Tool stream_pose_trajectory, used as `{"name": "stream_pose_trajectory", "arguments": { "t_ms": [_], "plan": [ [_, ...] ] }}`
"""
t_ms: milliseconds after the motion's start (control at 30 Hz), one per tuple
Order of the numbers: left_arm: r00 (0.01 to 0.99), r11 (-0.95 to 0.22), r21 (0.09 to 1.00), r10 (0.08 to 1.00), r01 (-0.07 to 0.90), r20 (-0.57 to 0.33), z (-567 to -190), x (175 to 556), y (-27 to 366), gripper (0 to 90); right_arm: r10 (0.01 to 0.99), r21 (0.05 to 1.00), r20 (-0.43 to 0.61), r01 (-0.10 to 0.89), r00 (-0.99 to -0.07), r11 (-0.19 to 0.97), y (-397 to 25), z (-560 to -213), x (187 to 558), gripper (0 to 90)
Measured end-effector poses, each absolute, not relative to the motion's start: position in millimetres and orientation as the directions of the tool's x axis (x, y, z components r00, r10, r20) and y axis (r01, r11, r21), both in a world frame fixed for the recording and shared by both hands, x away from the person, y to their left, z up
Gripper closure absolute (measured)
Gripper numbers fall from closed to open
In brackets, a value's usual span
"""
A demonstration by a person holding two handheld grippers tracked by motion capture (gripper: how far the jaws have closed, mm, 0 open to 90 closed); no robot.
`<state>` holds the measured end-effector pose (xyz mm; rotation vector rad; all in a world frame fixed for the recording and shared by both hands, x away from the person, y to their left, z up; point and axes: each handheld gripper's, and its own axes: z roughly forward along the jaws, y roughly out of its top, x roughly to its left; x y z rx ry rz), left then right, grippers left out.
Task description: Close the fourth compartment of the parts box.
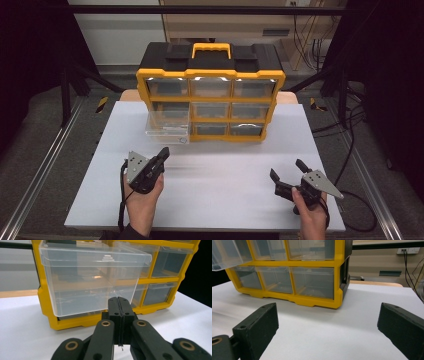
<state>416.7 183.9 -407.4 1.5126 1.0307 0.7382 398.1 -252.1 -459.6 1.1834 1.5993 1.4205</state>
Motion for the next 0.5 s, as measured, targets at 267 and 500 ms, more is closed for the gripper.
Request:
{"name": "stream_pose_trajectory", "arguments": {
  "t_ms": [267,500],
  "plan": [
    [0.408,0.000,0.974,0.908,0.229,-0.096,-408,423,183,90.0,0.932,0.981,0.078,0.191,-0.353,-0.009,-252,-460,398,3.4],
    [0.396,0.003,0.973,0.913,0.232,-0.097,-407,429,181,90.0,0.932,0.982,0.076,0.188,-0.355,-0.008,-252,-460,398,3.3]
  ]
}}
